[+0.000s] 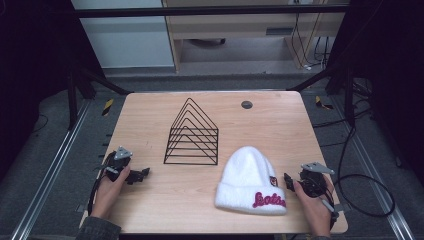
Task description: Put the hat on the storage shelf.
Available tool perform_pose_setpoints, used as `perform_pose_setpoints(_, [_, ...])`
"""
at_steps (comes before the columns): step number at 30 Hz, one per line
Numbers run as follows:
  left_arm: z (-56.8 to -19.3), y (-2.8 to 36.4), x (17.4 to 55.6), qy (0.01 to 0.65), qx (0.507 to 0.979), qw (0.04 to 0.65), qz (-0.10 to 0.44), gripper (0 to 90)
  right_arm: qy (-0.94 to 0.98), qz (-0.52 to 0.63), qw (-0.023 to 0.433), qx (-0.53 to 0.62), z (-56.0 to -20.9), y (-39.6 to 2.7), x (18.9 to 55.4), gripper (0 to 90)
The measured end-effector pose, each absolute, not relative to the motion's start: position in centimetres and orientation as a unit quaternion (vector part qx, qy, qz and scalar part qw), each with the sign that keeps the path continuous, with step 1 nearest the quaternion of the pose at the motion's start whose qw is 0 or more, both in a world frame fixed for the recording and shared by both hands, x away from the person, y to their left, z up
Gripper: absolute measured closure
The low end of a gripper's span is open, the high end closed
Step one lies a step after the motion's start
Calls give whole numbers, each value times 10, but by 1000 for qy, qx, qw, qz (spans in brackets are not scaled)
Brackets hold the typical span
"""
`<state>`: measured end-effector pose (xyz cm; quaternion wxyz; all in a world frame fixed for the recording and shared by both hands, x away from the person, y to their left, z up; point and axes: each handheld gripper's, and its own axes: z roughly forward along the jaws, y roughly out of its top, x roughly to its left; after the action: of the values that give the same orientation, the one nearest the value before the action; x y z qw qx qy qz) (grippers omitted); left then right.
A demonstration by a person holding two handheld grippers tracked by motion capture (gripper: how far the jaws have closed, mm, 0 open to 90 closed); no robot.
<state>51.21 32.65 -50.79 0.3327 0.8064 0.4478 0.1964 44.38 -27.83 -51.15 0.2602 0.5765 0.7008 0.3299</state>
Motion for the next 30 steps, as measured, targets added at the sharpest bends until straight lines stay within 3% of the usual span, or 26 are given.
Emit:
perform_pose_setpoints(7, [-508,326,512,448,806,332,197,0,701,328,261,577,-511,-277,446,259])
perform_pose_setpoints(10, [-508,326,512,450,805,334,196,0,705,335,252,572,-508,-280,448,320])
perform_pose_setpoints(19, [-508,327,512,448,807,331,197,0,751,323,266,511,-449,-256,477,344])
perform_pose_setpoints(30, [-508,327,512,448,807,331,197,0,805,310,204,463,-422,-217,519,337])
